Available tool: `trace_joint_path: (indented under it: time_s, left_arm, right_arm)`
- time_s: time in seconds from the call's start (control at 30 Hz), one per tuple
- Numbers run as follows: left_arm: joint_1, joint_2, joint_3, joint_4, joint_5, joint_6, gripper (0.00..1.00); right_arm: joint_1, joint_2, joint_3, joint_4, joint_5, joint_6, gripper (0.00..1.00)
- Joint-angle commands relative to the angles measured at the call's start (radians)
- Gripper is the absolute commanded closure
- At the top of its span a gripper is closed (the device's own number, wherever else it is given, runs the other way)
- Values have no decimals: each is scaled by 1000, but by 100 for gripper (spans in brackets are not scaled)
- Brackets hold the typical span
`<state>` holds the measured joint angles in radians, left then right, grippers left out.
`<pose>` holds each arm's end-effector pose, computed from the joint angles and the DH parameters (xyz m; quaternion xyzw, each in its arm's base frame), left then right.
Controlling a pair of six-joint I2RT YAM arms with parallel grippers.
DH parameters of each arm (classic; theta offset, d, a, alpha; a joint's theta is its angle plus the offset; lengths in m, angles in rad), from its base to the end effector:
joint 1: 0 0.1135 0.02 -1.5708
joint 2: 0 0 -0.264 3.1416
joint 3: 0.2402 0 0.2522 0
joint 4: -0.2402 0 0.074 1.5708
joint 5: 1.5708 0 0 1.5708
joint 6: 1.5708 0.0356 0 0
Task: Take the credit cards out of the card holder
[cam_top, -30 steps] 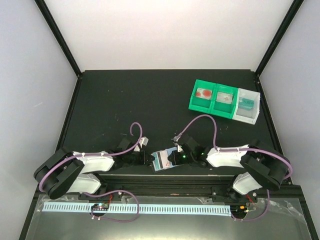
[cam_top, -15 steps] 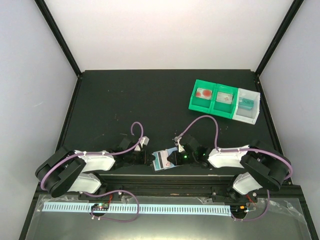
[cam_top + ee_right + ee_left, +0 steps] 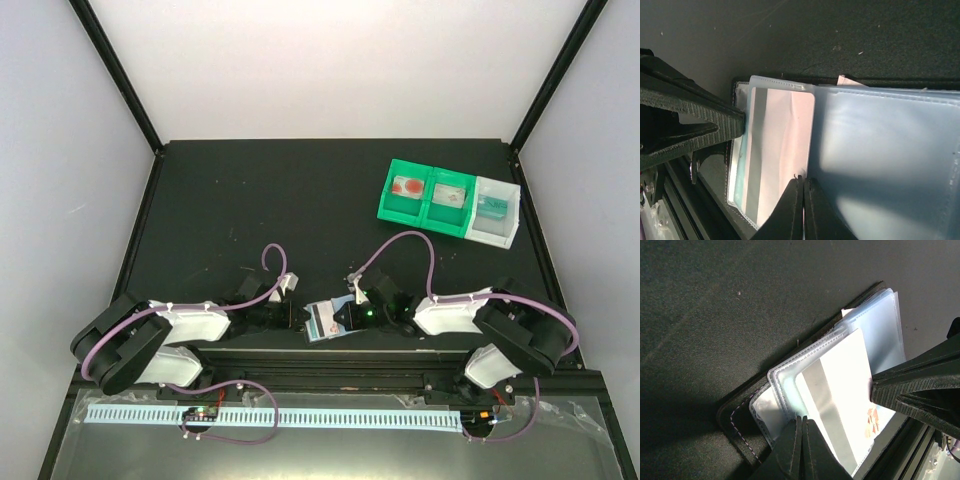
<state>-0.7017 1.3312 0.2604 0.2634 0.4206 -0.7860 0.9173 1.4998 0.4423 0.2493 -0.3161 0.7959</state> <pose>0.1442 -0.1409 0.1068 0.0395 0.9101 -0.3892 0.1369 0.1422 0.2039 0.1149 -0.1141 0.9114 0.3734 0.1303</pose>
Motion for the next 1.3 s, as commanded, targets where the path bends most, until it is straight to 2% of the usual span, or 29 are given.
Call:
trace_joint_path:
  time_s: [0.0, 0.57, 0.73, 0.9, 1.03, 1.13, 1.27]
  left_arm:
    - [-6, 29, -16, -57, -56, 16, 98]
    - [-6, -41, -9, -90, -58, -1, 98]
    - [-6, -136, 4, -141, -52, -26, 84]
    - [-6, -264, 36, -233, -51, -56, 60]
    - [-6, -365, 66, -307, -44, -122, 37]
    - [-5, -456, 71, -338, -42, -228, 28]
    - [-2, -565, 33, -286, -22, -421, 27]
  right_arm:
    - [-5, 5, -12, -3, 12, -2, 99]
    - [-8, -202, -10, -208, 156, -61, 99]
    - [-8, -261, -8, -254, 173, -104, 99]
    - [-7, -298, 14, -263, 171, -222, 99]
    - [-6, -348, 38, -279, 201, -320, 99]
    - [2, -392, 46, -266, 207, -407, 99]
    - [36, -453, 19, -208, 266, -516, 99]
